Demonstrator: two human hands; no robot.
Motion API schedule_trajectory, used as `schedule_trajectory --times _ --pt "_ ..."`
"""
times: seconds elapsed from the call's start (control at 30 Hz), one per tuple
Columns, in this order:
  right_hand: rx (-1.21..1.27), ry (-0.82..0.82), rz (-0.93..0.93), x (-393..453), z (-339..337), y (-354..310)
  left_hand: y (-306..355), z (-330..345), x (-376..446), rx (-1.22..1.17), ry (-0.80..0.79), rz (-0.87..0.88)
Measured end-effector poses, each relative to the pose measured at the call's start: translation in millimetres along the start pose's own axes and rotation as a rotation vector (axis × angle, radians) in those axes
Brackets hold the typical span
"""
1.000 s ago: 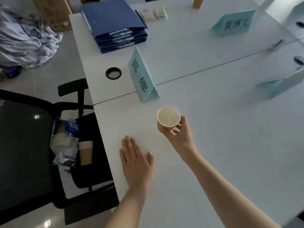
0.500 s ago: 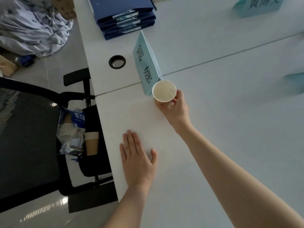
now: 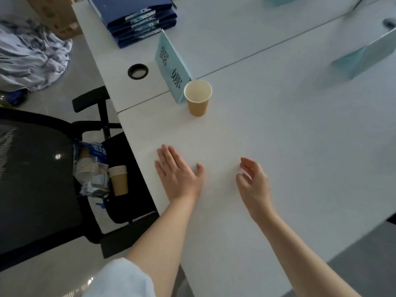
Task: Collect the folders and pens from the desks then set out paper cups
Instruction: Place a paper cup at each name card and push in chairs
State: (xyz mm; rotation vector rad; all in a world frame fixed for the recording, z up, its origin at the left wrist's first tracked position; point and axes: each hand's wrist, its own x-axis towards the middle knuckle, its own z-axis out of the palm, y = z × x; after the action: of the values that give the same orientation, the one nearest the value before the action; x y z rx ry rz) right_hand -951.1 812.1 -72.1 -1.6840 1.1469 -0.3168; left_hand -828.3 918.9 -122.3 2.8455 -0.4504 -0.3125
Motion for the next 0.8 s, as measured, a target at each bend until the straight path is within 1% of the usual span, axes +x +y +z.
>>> schedule_trajectory --times 0.07,0.13,0.2,0.3,0.33,0.4,0.5,0.57,0.63,0.73,0.8 --pt "-0.030 0.020 0.049 -34 -28 13 -3 -7 0 0.046 -0.050 0.017" --pt "-0.065 0.068 0.074 -67 -65 20 0 -21 -3 0.076 -0.171 0.028" --pt "-0.088 0.103 0.112 -91 -92 28 -1 -34 -12 0.106 -0.221 0.028" --pt "-0.087 0.154 0.193 -125 -129 42 -4 -46 -57 0.240 -0.308 0.168" --pt "-0.066 0.172 0.217 -137 -141 47 -2 -45 -79 0.251 -0.318 0.208" --pt "-0.017 0.182 0.251 -154 -161 57 6 -41 -117 0.175 -0.319 0.211" --pt "0.013 0.168 0.257 -170 -186 70 32 -31 -168 -0.092 -0.300 0.150" --pt "0.053 0.194 0.264 -179 -221 90 73 -15 -213 -0.247 -0.301 0.118" --pt "0.064 0.208 0.269 -184 -253 108 114 -2 -257 -0.349 -0.312 0.093" --pt "0.066 0.220 0.247 -192 -318 137 185 19 -327 -0.471 -0.345 0.136" --pt "0.055 0.242 0.241 -195 -362 154 224 30 -366 -0.499 -0.388 0.176"
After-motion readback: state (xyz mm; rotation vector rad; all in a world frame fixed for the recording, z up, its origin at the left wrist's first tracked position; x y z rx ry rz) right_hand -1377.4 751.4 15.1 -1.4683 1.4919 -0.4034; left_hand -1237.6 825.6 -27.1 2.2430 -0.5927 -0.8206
